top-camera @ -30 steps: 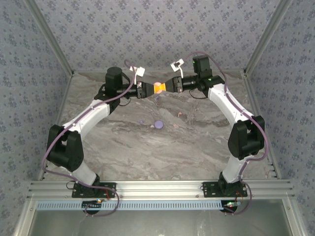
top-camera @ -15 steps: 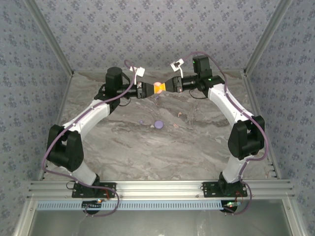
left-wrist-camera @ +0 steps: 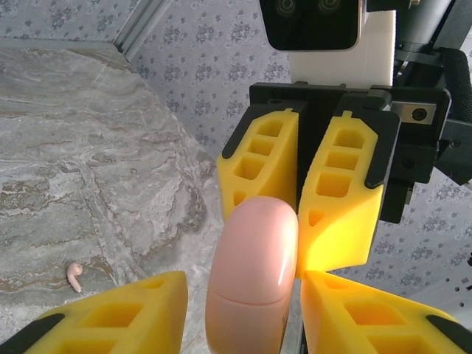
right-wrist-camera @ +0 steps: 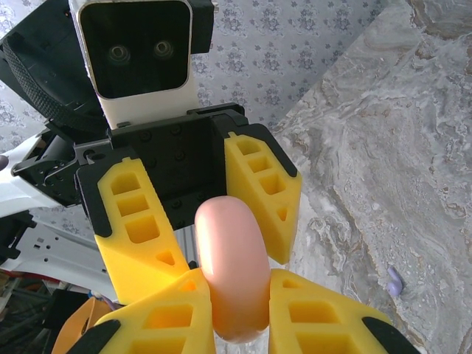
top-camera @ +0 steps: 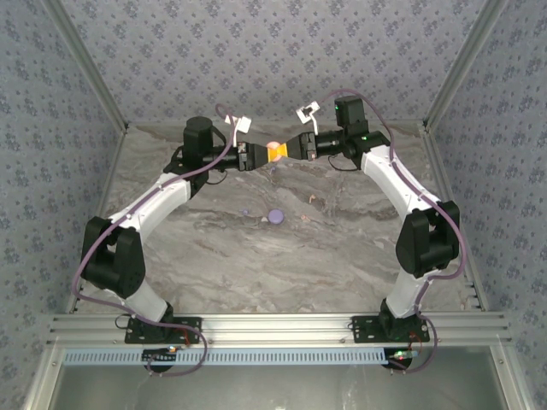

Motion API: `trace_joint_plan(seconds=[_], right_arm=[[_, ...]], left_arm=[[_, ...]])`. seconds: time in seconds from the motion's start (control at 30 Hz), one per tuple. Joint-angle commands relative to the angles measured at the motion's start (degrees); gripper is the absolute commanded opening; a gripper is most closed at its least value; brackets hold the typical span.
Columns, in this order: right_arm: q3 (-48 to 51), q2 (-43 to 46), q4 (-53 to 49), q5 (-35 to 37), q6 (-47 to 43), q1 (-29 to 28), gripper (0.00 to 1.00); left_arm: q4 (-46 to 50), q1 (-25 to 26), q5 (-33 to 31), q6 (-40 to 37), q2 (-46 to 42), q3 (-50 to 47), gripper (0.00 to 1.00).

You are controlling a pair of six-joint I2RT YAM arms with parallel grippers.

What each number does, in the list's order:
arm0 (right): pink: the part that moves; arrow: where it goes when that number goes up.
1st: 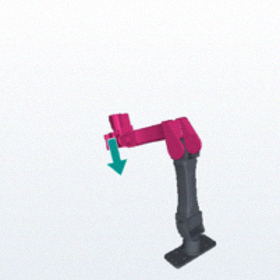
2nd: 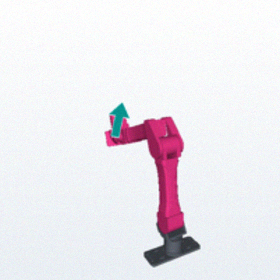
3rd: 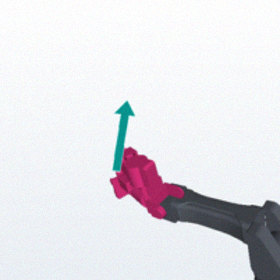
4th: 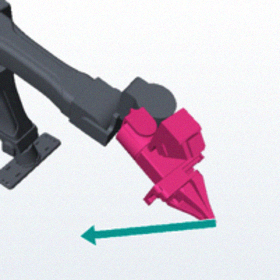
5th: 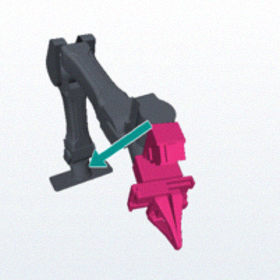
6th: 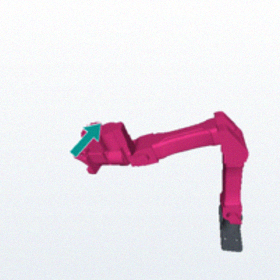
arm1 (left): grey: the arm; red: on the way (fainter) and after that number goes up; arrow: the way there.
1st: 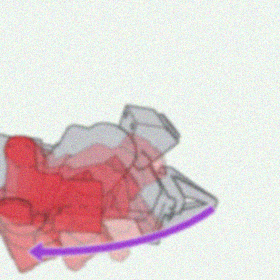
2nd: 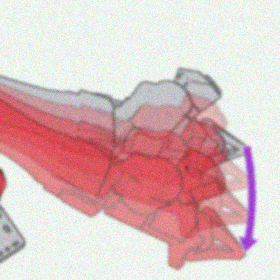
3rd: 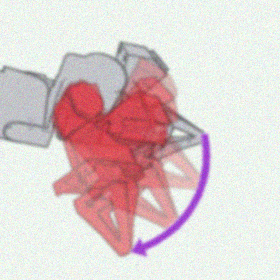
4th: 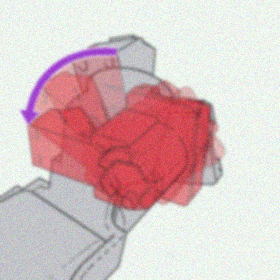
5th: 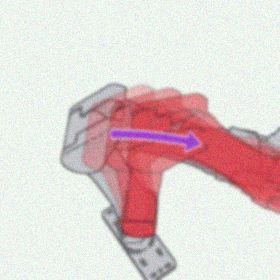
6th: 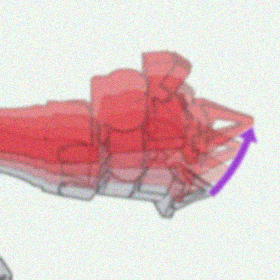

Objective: Insert the wireless bluetooth earbuds into the charging case

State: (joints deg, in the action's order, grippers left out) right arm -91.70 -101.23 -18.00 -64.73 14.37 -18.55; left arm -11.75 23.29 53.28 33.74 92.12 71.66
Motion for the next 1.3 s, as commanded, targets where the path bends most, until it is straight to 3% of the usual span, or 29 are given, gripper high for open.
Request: trace_joint_plan(seconds=[0.0,0.37,0.63,0.9,1.0,1.27], right_arm=[[-1.2,2.1,0.8,-0.3,0.7,-0.5,0.18],[-1.4,2.2,1.3,0.3,1.3,-0.6,0.18],[-1.6,2.2,0.8,0.7,1.0,-0.7,0.19],[-3.2,4.2,-8.0,7.0,-5.1,-0.5,0.45],[-4.0,5.0,-12.0,10.4,-7.8,-0.5,0.49],[-5.8,5.8,-18.6,13.0,-12.6,-1.1,0.53]], left_arm=[[-0.4,0.4,0.1,-0.1,-0.8,0.1,0.42],[-0.5,0.4,-0.3,0.5,-0.6,0.0,0.42],[-0.4,0.3,-0.4,0.4,-0.5,0.1,0.16],[6.2,0.3,-1.3,-6.6,-0.5,3.5,0.16],[5.4,0.3,-1.5,-10.3,-0.5,3.5,0.18],[-7.5,0.8,-0.8,-22.3,-2.6,-3.8,0.17]])
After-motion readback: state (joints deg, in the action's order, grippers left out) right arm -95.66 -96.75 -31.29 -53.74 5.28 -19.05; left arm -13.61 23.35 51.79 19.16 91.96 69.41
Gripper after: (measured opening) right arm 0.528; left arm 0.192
